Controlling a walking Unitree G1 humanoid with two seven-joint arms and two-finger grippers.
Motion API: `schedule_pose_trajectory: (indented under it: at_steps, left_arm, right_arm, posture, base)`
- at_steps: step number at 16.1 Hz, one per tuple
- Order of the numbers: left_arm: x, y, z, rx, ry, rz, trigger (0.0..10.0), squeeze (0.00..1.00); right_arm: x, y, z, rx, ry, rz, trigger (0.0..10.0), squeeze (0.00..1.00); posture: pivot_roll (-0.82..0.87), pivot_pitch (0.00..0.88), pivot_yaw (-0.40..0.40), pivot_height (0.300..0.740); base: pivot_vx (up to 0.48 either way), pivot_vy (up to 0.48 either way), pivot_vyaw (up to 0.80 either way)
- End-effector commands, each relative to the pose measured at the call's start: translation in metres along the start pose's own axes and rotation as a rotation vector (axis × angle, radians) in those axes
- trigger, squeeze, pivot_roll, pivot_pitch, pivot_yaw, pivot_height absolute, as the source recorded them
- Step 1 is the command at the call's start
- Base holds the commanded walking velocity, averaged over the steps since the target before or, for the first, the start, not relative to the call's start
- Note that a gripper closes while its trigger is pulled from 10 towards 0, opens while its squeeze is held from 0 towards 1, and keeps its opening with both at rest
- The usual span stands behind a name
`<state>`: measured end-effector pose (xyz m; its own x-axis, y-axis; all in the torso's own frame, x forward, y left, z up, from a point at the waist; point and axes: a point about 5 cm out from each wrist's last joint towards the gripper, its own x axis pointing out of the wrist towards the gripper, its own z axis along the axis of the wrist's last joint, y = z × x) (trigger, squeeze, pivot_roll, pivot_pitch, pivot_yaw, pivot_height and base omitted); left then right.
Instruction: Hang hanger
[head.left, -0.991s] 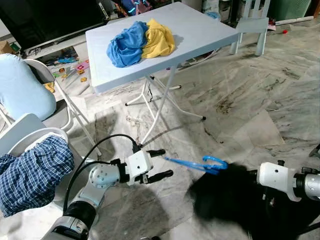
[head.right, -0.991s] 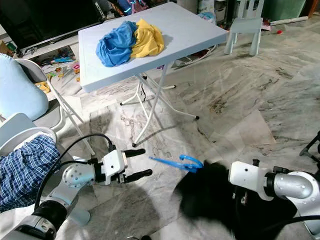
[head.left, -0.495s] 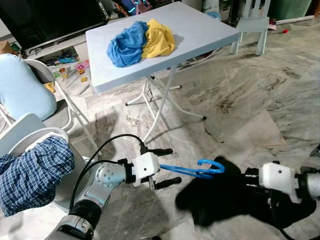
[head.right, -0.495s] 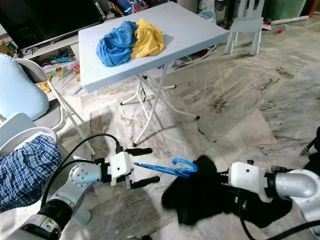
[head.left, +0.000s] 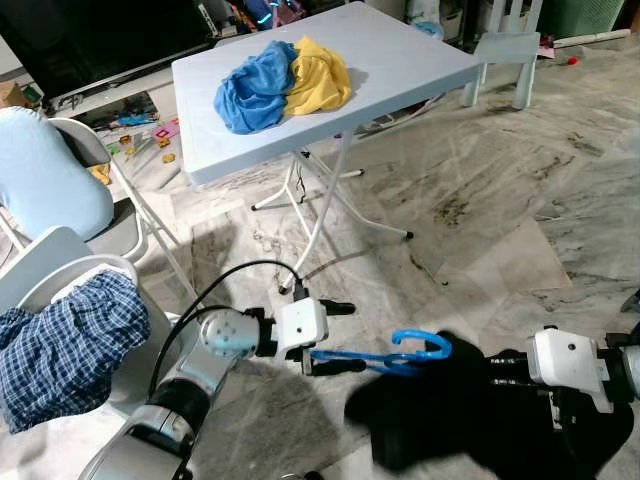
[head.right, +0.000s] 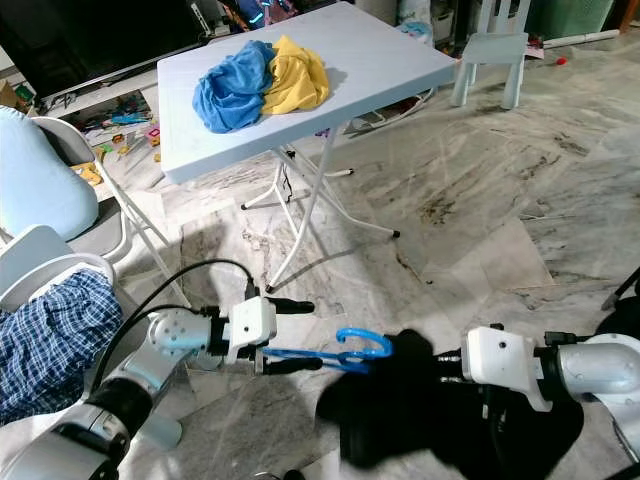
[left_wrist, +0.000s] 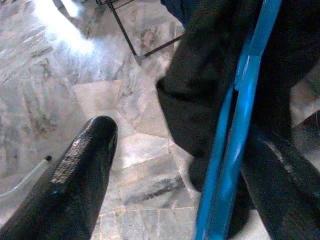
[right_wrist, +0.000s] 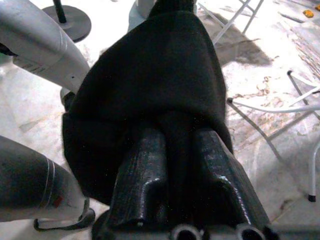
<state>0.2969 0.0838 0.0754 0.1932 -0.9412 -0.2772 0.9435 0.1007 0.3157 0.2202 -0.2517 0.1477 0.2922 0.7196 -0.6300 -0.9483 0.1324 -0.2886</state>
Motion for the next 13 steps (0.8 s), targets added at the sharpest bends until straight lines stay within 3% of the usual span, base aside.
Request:
schedule_pose_trajectory:
  at_steps: [1,6,13]
  left_arm:
    - [-0.005,0.000,-0.005,-0.035,0.019,-0.012,0.0,0.00]
    - [0.005,-0.014,-0.007,-0.091,-0.004,-0.121,0.0,0.00]
    - [0.014,-0.022,-0.004,-0.083,-0.034,-0.166,0.0,0.00]
  right_arm:
    - [-0.002,-0.002,0.012,-0.046,-0.029,0.013,10.0,0.00]
    - [0.004,-0.004,0.015,-0.053,-0.051,0.009,10.0,0.00]
    - [0.005,-0.011,0.014,-0.074,-0.035,0.021,10.0,0.00]
  posture:
    - [-0.19,0.093,0.206,0.740]
    - [-0.19,0.095,0.210,0.740]
    - [-0.19,0.096,0.210,0.740]
  base:
    - [0.000,0.000,0.00]
    - [0.000,0.000,0.00]
    - [0.000,0.000,0.00]
